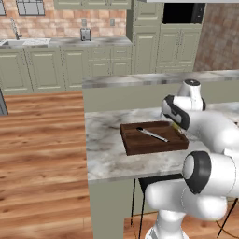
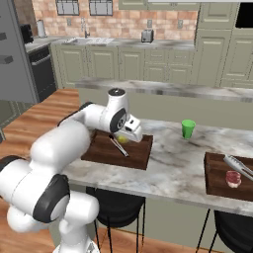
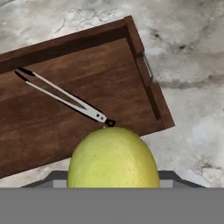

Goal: Gather the tomato and lemon from the fridge and place them on a tray on the dining counter. Then gather the steaks from the fridge and place them on the other tray.

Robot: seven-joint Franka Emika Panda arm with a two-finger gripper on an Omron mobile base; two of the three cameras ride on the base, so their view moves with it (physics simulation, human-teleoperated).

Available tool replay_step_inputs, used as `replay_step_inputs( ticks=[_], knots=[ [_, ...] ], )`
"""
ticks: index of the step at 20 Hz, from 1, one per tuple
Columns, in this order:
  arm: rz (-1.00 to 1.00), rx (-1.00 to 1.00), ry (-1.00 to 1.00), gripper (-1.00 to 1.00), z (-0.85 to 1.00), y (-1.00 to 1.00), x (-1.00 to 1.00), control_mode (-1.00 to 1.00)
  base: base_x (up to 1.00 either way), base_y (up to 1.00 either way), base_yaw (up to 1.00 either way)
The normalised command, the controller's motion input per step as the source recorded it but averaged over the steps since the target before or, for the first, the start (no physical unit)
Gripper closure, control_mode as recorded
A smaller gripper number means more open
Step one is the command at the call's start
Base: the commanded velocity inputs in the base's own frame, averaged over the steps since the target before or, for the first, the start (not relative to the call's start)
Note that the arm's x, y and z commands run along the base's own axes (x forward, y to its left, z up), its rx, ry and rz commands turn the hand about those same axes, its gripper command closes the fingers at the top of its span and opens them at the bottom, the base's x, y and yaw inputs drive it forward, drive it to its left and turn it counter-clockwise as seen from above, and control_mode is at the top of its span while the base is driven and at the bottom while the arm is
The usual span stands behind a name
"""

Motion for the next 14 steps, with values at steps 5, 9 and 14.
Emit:
replay_step_inputs(
  ticks=[5,9,14],
  knots=[
    [0.00,0.00,0.00,1.00,-0.43,-0.09,0.55,-1.00,0.00,0.00,0.00],
    [0.00,0.00,0.00,1.00,-0.41,-0.03,0.44,-1.00,0.00,0.00,0.00],
    [0.00,0.00,0.00,1.00,-0.36,0.00,0.30,-1.00,0.00,0.00,0.00]
  ],
)
